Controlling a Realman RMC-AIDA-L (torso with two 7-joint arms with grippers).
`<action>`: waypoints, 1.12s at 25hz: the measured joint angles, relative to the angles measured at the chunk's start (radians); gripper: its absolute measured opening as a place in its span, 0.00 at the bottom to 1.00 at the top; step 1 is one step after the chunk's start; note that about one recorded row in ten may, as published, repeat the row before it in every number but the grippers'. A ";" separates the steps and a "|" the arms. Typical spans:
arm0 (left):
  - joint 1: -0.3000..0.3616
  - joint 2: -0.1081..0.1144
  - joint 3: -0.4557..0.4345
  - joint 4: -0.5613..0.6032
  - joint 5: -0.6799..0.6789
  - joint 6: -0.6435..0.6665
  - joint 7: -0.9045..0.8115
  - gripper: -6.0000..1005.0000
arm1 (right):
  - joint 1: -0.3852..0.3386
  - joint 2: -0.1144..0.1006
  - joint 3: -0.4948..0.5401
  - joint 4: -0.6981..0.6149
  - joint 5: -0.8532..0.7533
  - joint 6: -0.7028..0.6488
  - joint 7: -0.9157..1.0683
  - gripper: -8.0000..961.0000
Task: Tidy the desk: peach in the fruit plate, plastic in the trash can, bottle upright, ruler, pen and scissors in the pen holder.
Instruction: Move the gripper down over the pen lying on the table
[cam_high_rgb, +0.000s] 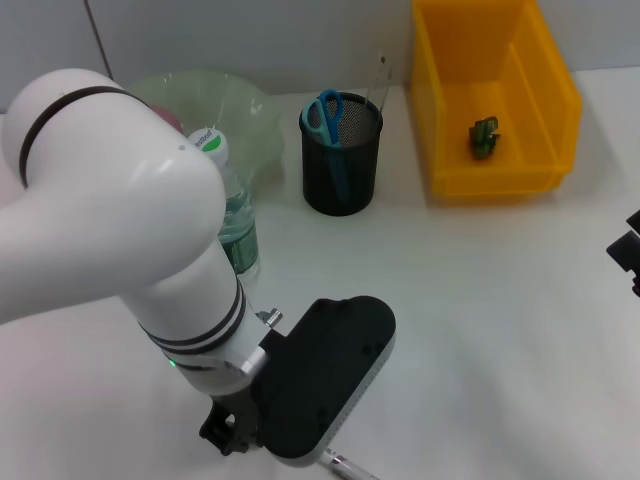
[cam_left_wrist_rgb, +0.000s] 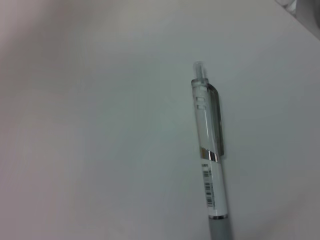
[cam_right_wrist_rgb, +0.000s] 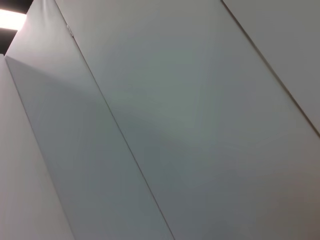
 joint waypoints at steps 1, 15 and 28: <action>0.000 0.000 -0.001 0.000 0.000 0.000 -0.002 0.37 | 0.001 0.000 0.000 0.001 0.000 0.000 0.000 0.85; 0.004 0.000 0.001 -0.001 -0.001 -0.025 -0.008 0.19 | 0.002 0.000 -0.002 0.004 -0.001 -0.002 0.001 0.85; 0.006 0.000 0.013 -0.010 0.006 -0.028 -0.008 0.20 | 0.010 0.000 -0.005 0.008 -0.003 -0.008 0.003 0.85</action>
